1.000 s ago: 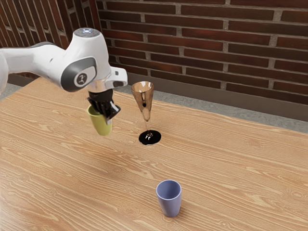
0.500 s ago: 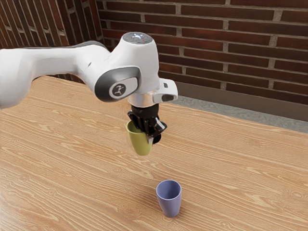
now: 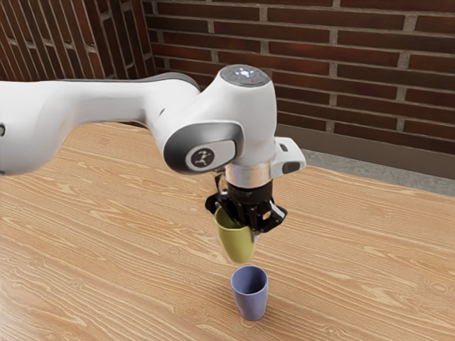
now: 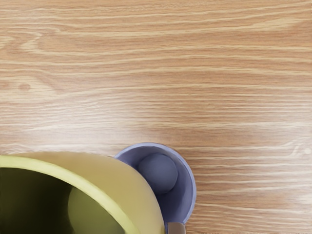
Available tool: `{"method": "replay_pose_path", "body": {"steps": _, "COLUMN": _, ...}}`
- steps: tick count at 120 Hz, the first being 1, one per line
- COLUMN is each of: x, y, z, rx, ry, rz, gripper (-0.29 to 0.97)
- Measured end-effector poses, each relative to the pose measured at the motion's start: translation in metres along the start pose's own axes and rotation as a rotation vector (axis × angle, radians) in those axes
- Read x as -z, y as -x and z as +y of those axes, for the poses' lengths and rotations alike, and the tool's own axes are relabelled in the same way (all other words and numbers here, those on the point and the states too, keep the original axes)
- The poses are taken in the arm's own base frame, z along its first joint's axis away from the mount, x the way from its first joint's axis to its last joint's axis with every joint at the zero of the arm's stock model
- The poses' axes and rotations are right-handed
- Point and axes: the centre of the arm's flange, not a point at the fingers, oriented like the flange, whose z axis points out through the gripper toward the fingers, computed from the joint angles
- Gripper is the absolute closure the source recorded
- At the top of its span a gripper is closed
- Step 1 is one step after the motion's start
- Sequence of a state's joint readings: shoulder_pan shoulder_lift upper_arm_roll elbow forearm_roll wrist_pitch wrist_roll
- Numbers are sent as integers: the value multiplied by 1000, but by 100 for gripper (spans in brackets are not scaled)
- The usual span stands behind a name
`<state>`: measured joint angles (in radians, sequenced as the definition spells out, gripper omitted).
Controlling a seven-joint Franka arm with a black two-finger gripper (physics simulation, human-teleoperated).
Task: Place the left cup onto the right cup
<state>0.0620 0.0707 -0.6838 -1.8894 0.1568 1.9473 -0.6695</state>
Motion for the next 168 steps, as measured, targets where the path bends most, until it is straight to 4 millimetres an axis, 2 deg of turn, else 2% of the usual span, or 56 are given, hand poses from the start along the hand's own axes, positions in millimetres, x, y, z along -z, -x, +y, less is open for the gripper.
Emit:
{"method": "replay_pose_path", "body": {"steps": 25, "x": -1, "y": 14, "z": 19, "rx": 81, "ry": 0, "rz": -12, "gripper": 78}}
{"method": "replay_pose_path", "body": {"steps": 59, "x": -19, "y": 13, "z": 29, "rx": 192, "ry": 12, "rz": -46, "gripper": 78}}
{"method": "replay_pose_path", "body": {"steps": 90, "x": -28, "y": 10, "z": 31, "rx": 266, "ry": 12, "rz": -49, "gripper": 78}}
{"method": "replay_pose_path", "body": {"steps": 168, "x": -32, "y": 6, "z": 27, "rx": 364, "ry": -6, "rz": -40, "gripper": 78}}
